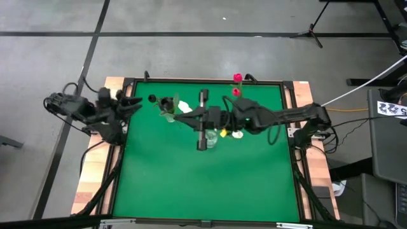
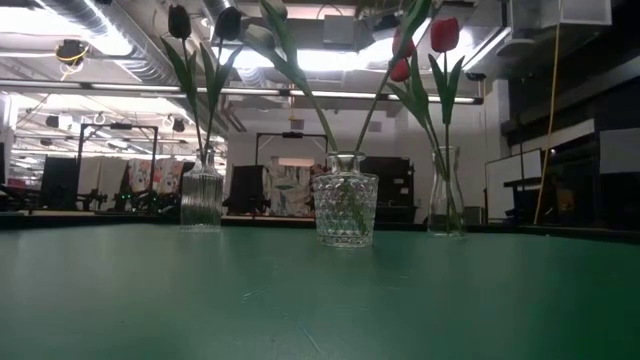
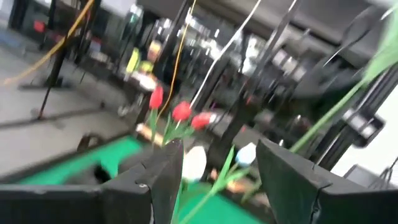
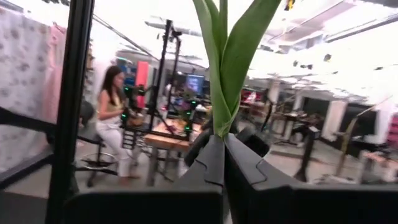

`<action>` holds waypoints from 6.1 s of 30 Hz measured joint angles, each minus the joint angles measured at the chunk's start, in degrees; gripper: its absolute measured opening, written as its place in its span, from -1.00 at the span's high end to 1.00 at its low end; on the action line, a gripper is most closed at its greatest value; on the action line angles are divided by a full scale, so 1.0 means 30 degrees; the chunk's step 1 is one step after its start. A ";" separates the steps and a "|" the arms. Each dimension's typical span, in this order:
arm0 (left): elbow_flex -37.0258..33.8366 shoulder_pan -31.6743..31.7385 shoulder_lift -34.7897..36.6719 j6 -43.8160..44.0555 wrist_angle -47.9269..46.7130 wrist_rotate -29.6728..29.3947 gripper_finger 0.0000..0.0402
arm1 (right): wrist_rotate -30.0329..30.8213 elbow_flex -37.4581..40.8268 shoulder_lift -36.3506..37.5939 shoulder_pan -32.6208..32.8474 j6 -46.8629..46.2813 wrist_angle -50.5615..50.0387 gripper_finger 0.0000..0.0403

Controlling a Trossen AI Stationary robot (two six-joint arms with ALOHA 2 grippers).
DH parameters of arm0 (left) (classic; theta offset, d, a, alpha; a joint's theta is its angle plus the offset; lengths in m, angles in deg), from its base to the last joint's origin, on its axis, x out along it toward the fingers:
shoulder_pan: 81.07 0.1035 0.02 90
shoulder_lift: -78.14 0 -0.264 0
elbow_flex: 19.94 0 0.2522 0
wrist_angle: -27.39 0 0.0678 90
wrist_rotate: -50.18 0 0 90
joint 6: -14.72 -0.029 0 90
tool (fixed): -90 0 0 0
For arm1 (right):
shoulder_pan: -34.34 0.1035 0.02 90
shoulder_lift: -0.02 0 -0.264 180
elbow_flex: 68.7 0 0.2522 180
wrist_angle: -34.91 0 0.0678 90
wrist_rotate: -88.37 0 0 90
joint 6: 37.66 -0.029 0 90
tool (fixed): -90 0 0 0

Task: Sort flowers into vase by color
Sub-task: Put the black tulip into the left transparent vase

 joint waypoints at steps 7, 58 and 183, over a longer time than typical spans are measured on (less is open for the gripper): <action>0.0007 0.0000 0.1888 -0.3209 0.2624 -0.0099 0.00 | -0.2480 -0.1802 -0.2137 -0.1248 -0.0747 -0.0086 1.00; 0.0007 0.0007 0.2720 -0.5078 0.2761 -0.0645 0.00 | -0.9202 -0.4902 -0.6948 -0.8456 0.0083 -0.2037 1.00; 0.0007 0.0007 0.2676 -0.4932 0.1319 -0.2878 0.00 | -1.0192 -0.3853 -0.8474 -1.1004 -0.4939 0.2993 1.00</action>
